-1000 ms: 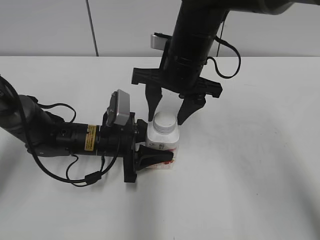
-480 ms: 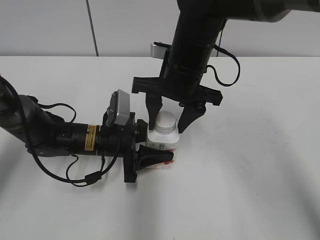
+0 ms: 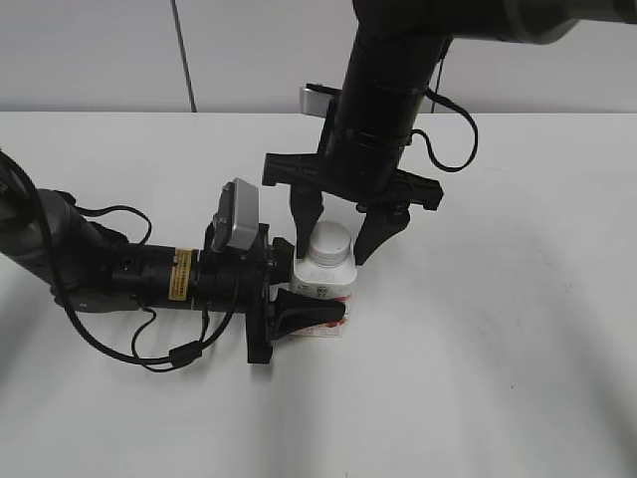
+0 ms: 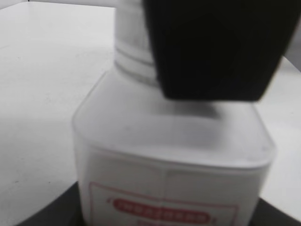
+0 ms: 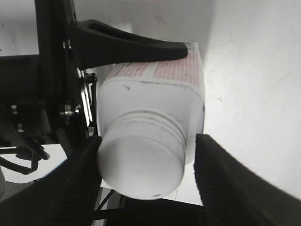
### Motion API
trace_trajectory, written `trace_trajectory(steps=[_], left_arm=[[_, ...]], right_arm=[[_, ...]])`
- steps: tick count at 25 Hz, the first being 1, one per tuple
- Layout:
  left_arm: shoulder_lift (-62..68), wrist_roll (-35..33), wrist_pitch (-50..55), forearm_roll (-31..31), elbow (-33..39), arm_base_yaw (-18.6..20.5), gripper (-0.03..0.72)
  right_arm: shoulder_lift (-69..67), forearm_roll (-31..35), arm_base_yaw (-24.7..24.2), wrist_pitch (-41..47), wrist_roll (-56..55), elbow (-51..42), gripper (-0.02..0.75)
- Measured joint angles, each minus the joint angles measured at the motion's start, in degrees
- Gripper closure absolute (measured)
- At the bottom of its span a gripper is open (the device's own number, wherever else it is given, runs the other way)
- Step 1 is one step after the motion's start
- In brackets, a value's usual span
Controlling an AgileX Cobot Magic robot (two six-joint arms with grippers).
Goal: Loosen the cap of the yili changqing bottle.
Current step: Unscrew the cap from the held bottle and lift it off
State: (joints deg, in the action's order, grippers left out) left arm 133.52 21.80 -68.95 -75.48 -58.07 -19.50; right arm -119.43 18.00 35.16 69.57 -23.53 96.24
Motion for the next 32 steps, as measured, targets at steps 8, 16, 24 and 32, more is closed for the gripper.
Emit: trace_trajectory(steps=[8, 16, 24, 32], left_arm=[[0.0, 0.0, 0.0, 0.0, 0.0, 0.0, 0.321], [0.0, 0.0, 0.1, 0.5, 0.0, 0.0, 0.321], [0.1, 0.0, 0.1, 0.6, 0.0, 0.0, 0.321], [0.1, 0.0, 0.1, 0.6, 0.0, 0.0, 0.321]], right_arm=[[0.0, 0.0, 0.0, 0.0, 0.3, 0.0, 0.258], [0.0, 0.0, 0.0, 0.1, 0.6, 1.4, 0.258], [0.0, 0.0, 0.0, 0.1, 0.9, 2.3, 0.258], [-0.5, -0.7, 0.0, 0.1, 1.2, 2.3, 0.260]])
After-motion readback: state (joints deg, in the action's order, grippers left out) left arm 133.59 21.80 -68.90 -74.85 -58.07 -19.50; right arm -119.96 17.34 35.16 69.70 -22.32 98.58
